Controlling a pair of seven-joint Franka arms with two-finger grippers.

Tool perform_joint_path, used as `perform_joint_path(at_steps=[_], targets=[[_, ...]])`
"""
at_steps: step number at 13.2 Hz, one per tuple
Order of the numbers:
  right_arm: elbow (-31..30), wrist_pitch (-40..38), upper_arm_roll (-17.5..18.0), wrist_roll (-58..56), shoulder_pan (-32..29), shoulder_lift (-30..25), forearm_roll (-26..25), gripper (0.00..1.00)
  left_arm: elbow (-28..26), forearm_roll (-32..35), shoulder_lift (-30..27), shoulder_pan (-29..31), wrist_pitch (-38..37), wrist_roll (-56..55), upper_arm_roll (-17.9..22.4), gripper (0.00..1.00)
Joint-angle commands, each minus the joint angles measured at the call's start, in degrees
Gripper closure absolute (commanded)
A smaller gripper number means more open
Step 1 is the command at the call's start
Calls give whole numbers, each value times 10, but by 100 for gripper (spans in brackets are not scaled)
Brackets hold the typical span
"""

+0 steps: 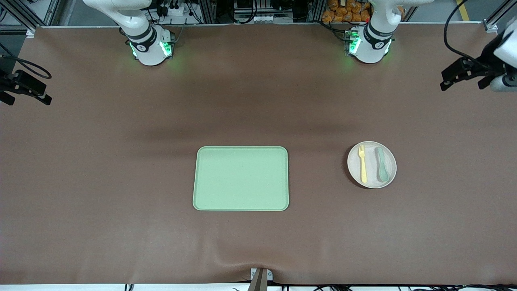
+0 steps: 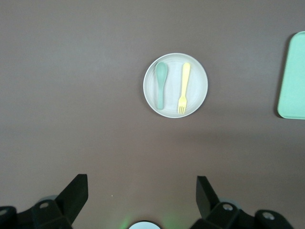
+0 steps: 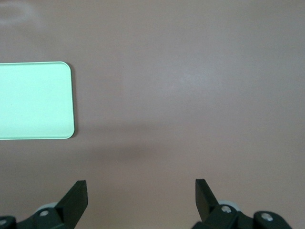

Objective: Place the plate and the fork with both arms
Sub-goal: 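Move the left gripper to the rim of the white plate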

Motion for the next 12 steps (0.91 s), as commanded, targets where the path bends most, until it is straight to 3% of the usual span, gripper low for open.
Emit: perform_joint_path(at_steps=[1,3,7,9,12], targets=[[8,-6,-3,-4,1,4,2,0,-1,-42,82,44,38,13,1,0],[7,-5,-3,-4,0,4,2,0,-38,-43,111,44,85,14,1,0],[7,-6,-3,-4,1,4,2,0,-226,-42,114,45,340,18,-1,0],[7,-10,-3,-4,1,4,2,0,-297,-45,142,43,463,22,-4,0],[7,-16,-3,-4,1,4,2,0,-303,-47,190,45,504,22,-4,25]])
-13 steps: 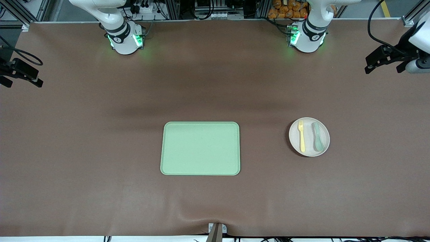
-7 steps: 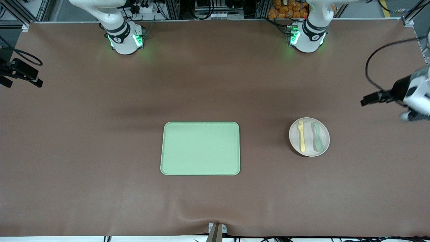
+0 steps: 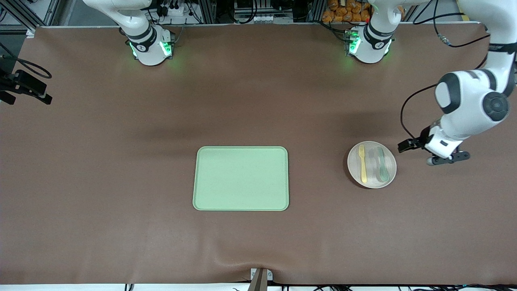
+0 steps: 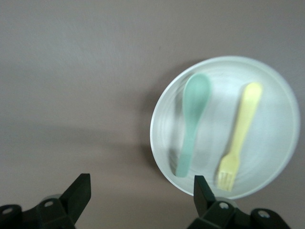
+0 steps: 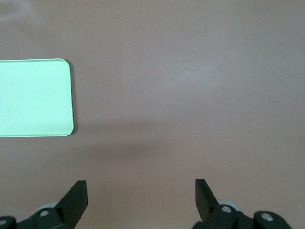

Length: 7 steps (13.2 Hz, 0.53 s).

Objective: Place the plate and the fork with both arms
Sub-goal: 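Move the left gripper to the rim of the white plate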

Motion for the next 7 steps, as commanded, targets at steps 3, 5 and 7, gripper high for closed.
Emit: perform_joint_path(at_steps=[3,5,7], targets=[[7,-8,-2,-5,2,3,2,0,-1,-51,37,2,24,11,-2,42],[7,-9,-2,-4,2,3,2,0,-1,-57,56,2,44,11,-2,49],[7,-10,-2,-4,2,3,2,0,0,-61,76,4,69,11,-2,52]])
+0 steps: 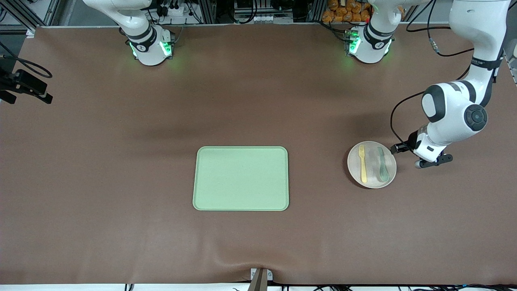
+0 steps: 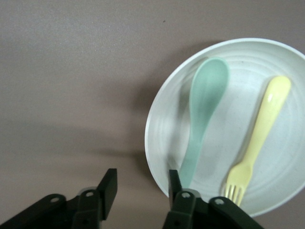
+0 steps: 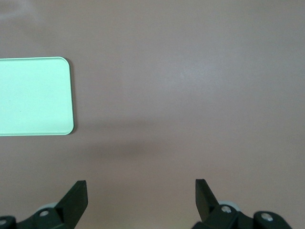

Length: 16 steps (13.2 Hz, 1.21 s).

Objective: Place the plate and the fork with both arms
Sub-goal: 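Grasp the white plate rim with the left gripper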

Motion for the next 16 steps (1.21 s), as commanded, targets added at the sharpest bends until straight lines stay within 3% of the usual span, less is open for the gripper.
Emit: perform_joint_path(at_steps=[1,5,6,8,12,16], targets=[[7,-10,-2,-4,2,3,2,0,5,-26,32,7,38,11,-2,54],[7,-12,-2,-4,2,3,2,0,12,-58,54,7,58,11,-2,63],[7,-11,-2,-4,2,3,2,0,16,-63,60,7,58,11,-2,71],[7,-11,-2,-4,2,3,2,0,17,-85,63,4,58,11,-3,100],[7,-11,-2,-4,1,3,2,0,27,-115,72,0,58,11,-29,100],[7,-11,-2,-3,1,3,2,0,89,-116,70,0,50,-4,-113,100]])
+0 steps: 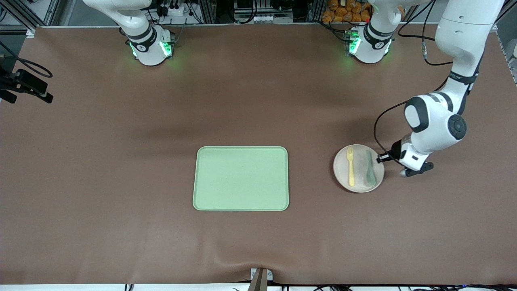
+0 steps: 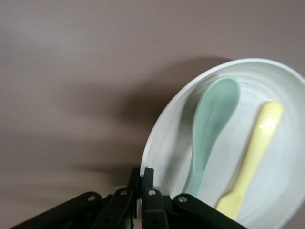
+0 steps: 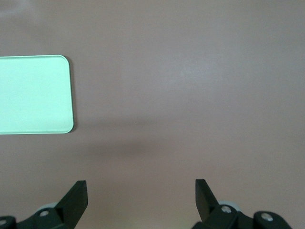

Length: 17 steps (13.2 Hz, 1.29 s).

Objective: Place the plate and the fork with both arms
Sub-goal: 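Grasp the white plate rim with the left gripper, then carry the plate onto the green tray and release it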

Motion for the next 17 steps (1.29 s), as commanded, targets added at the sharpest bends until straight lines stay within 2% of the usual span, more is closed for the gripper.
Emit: perform_joint_path(at_steps=[1,3,5,10,13,17], targets=[[7,-7,-2,-3,1,3,2,0,66,-10,9,-4,-5,-22,-57,100],[7,-7,-2,-3,1,3,2,0,121,-10,21,-15,-20,-50,-91,100],[7,-7,-2,-3,0,3,2,0,184,-6,50,-58,-41,-75,-92,100],[7,-7,-2,-2,0,3,2,0,325,0,175,-180,-43,-151,-84,100],[7,-7,-2,-2,-1,3,2,0,370,1,228,-226,-42,-197,-67,100],[7,-7,-2,-2,-1,3,2,0,381,-2,260,-280,-37,-227,-25,100]])
